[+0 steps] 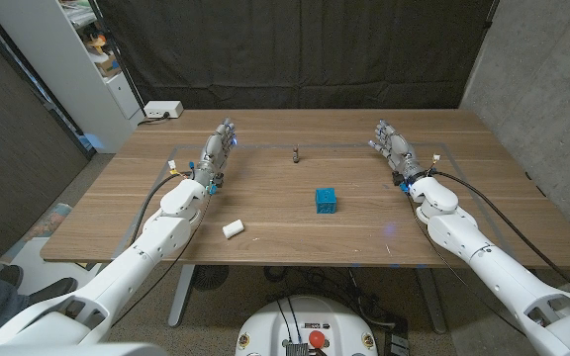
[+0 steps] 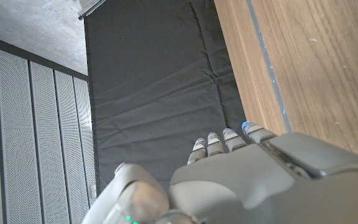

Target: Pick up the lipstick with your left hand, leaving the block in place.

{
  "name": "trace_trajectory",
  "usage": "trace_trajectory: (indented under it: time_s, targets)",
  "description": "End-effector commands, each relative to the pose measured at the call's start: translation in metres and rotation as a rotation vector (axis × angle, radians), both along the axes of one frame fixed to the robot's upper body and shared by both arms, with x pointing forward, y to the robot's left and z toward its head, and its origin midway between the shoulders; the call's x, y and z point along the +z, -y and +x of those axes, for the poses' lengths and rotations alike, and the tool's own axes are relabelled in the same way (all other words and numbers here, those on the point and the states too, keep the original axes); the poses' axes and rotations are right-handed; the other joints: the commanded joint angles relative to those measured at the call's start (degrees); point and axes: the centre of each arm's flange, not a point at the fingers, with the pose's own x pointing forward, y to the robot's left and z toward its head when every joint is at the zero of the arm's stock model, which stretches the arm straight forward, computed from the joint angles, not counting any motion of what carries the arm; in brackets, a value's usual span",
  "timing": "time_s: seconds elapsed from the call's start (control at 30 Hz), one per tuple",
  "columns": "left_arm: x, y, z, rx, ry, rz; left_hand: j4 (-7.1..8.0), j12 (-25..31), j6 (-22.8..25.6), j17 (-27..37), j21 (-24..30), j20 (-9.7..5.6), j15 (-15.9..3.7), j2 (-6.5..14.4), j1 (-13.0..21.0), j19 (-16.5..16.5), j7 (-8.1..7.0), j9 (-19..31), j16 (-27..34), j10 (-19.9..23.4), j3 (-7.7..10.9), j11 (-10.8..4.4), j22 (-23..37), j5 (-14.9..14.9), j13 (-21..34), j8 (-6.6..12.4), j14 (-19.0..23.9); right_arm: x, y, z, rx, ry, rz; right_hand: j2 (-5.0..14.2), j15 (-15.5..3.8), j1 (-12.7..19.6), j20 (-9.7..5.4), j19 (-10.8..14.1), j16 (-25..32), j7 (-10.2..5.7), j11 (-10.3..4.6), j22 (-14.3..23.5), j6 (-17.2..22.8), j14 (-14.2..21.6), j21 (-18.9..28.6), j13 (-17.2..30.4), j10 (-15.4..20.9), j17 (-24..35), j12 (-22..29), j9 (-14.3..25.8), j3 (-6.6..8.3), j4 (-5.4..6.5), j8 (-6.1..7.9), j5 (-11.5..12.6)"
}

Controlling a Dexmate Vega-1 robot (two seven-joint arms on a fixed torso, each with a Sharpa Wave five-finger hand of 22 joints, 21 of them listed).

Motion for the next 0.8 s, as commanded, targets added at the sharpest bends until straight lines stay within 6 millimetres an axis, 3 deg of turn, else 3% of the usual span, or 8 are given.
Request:
trace_trajectory:
  time_s: [0.03,0.8]
  targets:
    - [-0.0021,0.002,-0.0022,-0.006,0.0,-0.005,0.02,0.4,0.0,0.1,0.3,-0.15,0.03,0.1,0.5,-0.4,0.43,0.2,0.3,-0.4,0.3,0.02,0.1,0.3,0.1,0.37,-0.5,-0.0031,0.0009,-0.0026,0.003,-0.003,0.011,0.07,0.6,0.3,0.03,0.5,0.4,-0.12,0.39,0.2,0.4,0.0,0.3,0.1,0.1,0.3,0.2,0.2,0.28,-0.04,0.43,0.2]
    - [0.002,0.005,-0.0059,0.022,0.028,0.03,-0.35,0.3,0.8,0.0,-0.3,0.46,-0.08,0.5,0.9,-0.4,-0.06,0.2,0.4,-0.5,0.37,-0.17,0.1,0.3,0.0,0.65,-0.4,-0.004,-0.0019,-0.0065,0.004,0.009,0.018,0.24,0.58,0.2,0.1,0.6,0.5,-0.21,0.37,0.2,0.5,0.0,-0.1,-0.1,0.2,-0.1,0.2,0.1,0.23,-0.17,0.44,0.2]
